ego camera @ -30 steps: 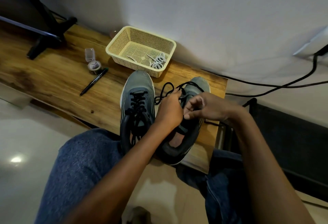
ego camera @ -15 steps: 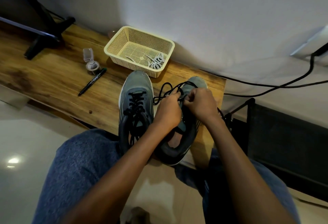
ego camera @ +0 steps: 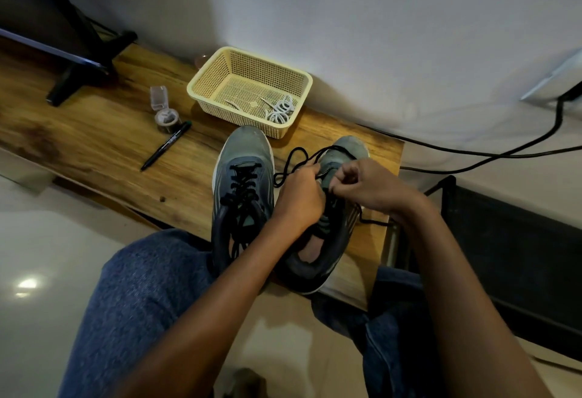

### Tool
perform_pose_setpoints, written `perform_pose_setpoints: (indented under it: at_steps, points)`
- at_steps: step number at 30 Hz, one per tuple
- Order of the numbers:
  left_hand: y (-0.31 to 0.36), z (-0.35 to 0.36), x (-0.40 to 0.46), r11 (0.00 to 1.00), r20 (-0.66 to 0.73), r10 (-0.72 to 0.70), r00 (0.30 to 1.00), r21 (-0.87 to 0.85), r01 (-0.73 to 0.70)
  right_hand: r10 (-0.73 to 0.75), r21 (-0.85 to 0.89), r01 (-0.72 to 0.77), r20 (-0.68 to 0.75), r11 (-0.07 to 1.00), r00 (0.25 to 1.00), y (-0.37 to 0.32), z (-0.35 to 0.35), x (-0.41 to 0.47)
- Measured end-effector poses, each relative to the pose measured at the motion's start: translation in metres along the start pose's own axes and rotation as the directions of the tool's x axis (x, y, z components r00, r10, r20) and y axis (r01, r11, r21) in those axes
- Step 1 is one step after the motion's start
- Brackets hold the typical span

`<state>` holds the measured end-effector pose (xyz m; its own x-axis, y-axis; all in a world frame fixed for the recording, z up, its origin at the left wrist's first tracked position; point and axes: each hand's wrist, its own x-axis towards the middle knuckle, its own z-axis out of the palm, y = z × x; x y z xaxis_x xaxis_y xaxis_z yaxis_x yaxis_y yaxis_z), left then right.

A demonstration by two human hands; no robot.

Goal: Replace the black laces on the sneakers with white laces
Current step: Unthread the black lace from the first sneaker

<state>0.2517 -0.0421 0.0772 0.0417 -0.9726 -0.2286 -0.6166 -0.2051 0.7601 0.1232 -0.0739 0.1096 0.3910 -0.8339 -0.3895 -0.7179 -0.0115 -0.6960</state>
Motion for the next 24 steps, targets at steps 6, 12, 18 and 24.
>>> perform_pose_setpoints:
  at_steps: [6, 12, 18, 24]
  points:
    - [-0.002, 0.000, 0.003, 1.000, -0.005, 0.009, 1.000, -0.012, -0.009, 0.194, 0.383, -0.024, -0.411, 0.923, 0.891, -0.001, -0.008, 0.003]
    - [-0.004, 0.002, 0.005, 1.000, -0.028, -0.003, 1.000, 0.016, 0.004, 0.336, 0.539, 0.147, -0.692, 0.829, 0.639, 0.003, -0.016, 0.002]
    - [-0.001, -0.002, 0.005, 0.998, -0.080, -0.055, 0.995, -0.036, 0.052, 0.250, 0.187, -0.169, -0.645, 0.968, 0.722, 0.029, -0.010, 0.010]
    - [-0.004, 0.001, 0.009, 0.966, 0.045, -0.184, 0.982, -0.176, 0.189, 0.310, 0.120, -0.286, -0.313, 0.951, 0.898, 0.033, 0.001, 0.015]
